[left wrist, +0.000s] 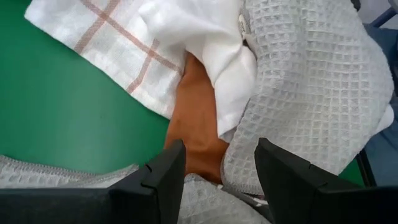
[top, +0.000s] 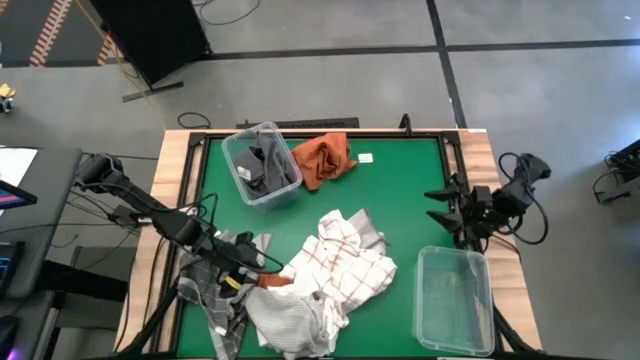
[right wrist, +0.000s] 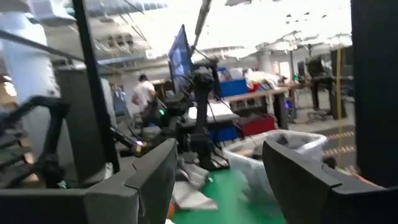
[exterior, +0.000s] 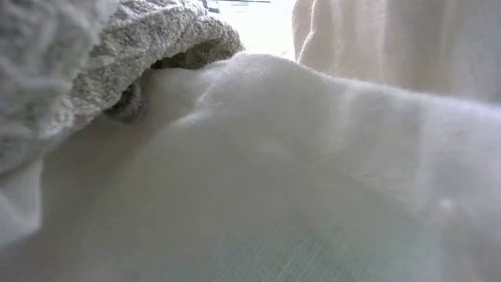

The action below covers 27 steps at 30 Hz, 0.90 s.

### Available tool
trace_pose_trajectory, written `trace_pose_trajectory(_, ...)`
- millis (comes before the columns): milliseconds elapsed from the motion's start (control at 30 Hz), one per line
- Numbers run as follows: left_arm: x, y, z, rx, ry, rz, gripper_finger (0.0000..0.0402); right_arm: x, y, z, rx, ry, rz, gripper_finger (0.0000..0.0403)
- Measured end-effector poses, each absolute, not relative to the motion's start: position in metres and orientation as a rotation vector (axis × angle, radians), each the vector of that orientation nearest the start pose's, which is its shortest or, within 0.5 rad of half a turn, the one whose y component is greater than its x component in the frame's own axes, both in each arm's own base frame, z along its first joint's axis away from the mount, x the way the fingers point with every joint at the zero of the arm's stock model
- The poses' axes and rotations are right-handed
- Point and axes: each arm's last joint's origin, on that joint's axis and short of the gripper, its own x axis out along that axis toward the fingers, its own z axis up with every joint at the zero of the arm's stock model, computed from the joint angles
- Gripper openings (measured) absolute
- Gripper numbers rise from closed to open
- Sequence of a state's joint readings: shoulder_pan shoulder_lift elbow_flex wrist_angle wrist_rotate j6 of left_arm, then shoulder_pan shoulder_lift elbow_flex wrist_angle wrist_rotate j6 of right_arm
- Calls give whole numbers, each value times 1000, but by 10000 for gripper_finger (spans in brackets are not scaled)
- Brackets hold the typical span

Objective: Sort towels by color in basket
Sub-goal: Put the white patterned towel into the bottom transparent bin

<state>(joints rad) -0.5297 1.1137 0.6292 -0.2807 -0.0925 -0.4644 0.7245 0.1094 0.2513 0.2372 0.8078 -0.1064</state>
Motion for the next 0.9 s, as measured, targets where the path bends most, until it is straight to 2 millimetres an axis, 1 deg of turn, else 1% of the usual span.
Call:
trace_pose_trajectory(167, 191, -106, 213, -205, 805, -227, 183, 80, 34, 263, 165, -325, -146, 264)
trace_pose_trajectory(333, 191, -105, 213, -210, 804, -220, 183, 94, 35, 266, 90, -361, -139, 264)
trace_pose_trajectory(433, 191, -105, 213, -210, 804, -220, 183, 104, 32, 267, 97, -371, -217, 264)
trace_pose_trajectory(533, 192, -105, 213, -212, 800, -221, 183, 115, 30, 262, 121, -326, -249, 264)
trace_pose_trajectory(667, 192, -105, 213, -213, 801, -221, 183, 137, 33, 255, 96, -207, -171, 264)
trace_pose_trajectory(800, 192, -105, 213, -209, 800, -222, 183, 165, 41, 254, 56, -77, -84, 265)
trace_pose_trajectory(900, 192, -105, 213, -204, 800, -224, 183, 187, 51, 255, -15, 53, -29, 265)
